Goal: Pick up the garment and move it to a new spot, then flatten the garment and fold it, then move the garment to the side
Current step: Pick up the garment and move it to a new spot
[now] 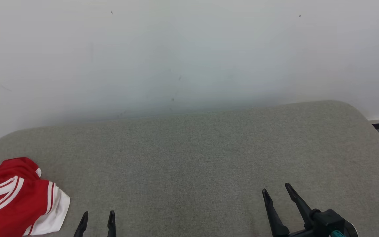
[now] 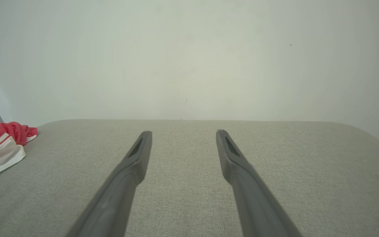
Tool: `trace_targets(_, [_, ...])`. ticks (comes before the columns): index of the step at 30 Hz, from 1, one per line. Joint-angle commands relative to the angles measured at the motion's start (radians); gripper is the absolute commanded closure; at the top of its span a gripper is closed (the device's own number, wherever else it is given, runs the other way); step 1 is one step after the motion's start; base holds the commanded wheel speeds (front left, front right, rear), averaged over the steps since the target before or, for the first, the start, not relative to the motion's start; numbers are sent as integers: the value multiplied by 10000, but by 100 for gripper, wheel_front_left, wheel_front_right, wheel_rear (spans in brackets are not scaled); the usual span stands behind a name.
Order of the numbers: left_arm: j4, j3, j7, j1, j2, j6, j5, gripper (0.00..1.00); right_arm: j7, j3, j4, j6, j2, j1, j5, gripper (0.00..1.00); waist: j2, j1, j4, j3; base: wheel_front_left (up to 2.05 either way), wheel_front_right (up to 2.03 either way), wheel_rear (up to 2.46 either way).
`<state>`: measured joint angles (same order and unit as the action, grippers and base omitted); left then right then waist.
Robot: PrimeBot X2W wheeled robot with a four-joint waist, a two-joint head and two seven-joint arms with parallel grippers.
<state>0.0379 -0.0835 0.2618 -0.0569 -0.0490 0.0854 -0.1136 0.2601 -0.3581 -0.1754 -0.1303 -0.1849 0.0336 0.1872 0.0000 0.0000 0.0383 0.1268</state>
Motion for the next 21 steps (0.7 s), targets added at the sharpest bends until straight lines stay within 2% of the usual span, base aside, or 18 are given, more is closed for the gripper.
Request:
trace_targets(1, [-12, -7, 46, 33, -25, 28, 49, 0, 47, -4, 12, -7, 17, -43, 92, 0, 0, 0, -74, -21, 0, 0, 0])
trace_targets(21, [-205, 262, 45, 89, -24, 93, 59, 0, 46, -177, 70, -7, 252, -54, 148, 0, 0, 0, -2202, -169, 0, 0, 0])
